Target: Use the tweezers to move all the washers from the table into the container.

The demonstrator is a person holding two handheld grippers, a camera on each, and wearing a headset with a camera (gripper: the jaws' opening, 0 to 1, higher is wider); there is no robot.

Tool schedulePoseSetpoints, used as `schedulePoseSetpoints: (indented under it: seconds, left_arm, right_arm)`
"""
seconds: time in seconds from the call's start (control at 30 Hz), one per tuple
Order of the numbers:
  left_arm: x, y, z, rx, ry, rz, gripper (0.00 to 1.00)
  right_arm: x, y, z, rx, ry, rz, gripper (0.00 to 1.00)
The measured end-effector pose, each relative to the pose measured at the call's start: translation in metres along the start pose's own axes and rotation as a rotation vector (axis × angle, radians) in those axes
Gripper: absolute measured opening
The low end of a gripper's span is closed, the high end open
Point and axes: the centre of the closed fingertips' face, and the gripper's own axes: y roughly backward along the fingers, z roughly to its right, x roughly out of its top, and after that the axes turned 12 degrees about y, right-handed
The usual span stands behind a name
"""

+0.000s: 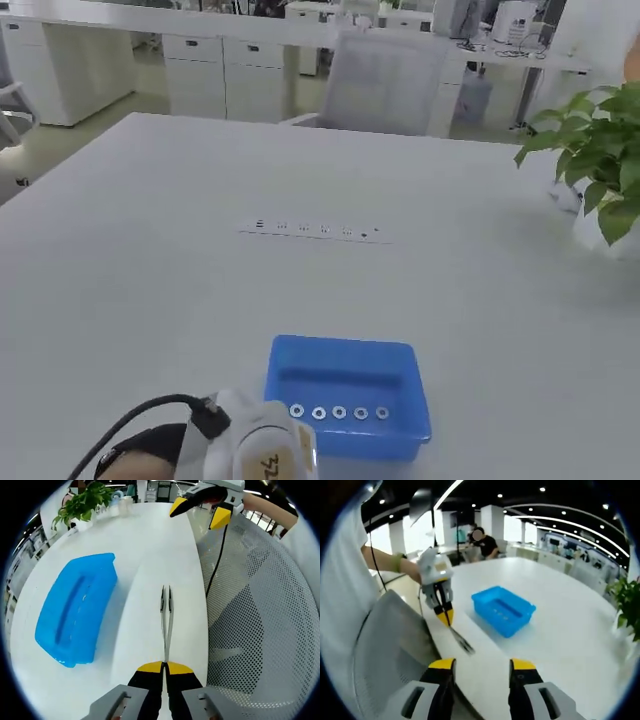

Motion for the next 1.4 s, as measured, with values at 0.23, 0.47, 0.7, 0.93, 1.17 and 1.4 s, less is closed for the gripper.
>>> schedulePoseSetpoints:
  seconds: [0.23,0.47,0.7,0.93,1.17,1.4]
  left_arm:
    - [-0.001,0.007,-0.003,0.054,0.122,0.053,0.08]
    - [0.017,0.047,-0.005,0.153,0.315,0.331,0.24]
    - [0.028,0.088,-0.004,0.312,0.410,0.591,0.45]
    - [0.036,0.117,-0.004,0.455,0.608,0.888,0.78]
    - [0.041,0.162,-0.020,0.595,0.650,1.167,0.99]
    - [0.034,0.170,-0.027,0.680,0.665,1.194,0.99]
  right_arm:
    - [0.008,0.005,-0.001,-0.013,-0.014,0.068,0.41]
    - [0.005,0.009,0.010,-0.041,0.003,0.092,0.41]
    - [0.006,0.020,0.018,-0.088,-0.015,0.162,0.48]
    - [-0.019,0.025,0.048,-0.204,0.029,0.203,0.66]
    - [-0.002,0.037,0.070,-0.331,-0.029,0.338,0.90]
    - [0.008,0.039,0.078,-0.391,-0.050,0.323,0.99]
